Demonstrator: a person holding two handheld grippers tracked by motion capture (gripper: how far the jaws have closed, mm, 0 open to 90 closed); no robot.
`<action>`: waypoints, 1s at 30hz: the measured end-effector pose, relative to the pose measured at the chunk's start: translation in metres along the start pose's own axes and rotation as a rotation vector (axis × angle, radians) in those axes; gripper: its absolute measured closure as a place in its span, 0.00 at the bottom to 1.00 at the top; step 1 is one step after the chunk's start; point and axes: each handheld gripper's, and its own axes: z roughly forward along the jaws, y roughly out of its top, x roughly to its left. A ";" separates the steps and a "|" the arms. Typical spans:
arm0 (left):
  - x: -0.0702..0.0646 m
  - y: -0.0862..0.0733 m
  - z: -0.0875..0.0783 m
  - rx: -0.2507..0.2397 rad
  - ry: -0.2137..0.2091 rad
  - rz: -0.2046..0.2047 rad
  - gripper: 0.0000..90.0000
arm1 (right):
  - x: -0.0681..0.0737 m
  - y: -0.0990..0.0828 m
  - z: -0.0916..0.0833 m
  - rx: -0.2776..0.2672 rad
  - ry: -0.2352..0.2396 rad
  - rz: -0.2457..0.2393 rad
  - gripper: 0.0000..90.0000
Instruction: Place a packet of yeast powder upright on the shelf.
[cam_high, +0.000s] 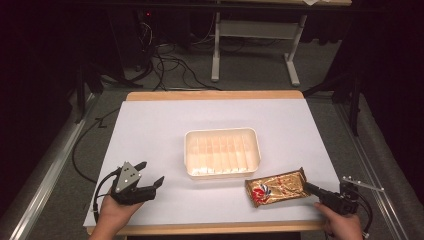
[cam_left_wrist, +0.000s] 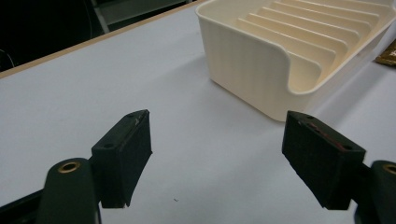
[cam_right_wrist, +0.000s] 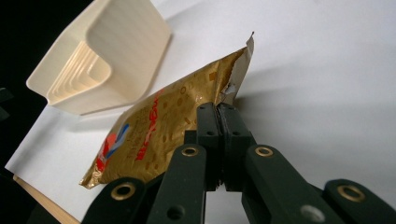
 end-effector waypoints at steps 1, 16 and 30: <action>0.000 0.000 0.000 0.000 0.000 0.000 0.27 | 0.000 0.000 0.000 0.000 0.000 0.000 0.99; 0.001 -0.003 -0.004 0.005 0.012 0.001 0.27 | 0.034 0.014 -0.018 -0.189 0.044 -0.142 1.00; 0.006 -0.015 -0.028 -0.010 0.072 -0.023 0.27 | 0.059 0.035 -0.018 -0.312 0.062 -0.284 1.00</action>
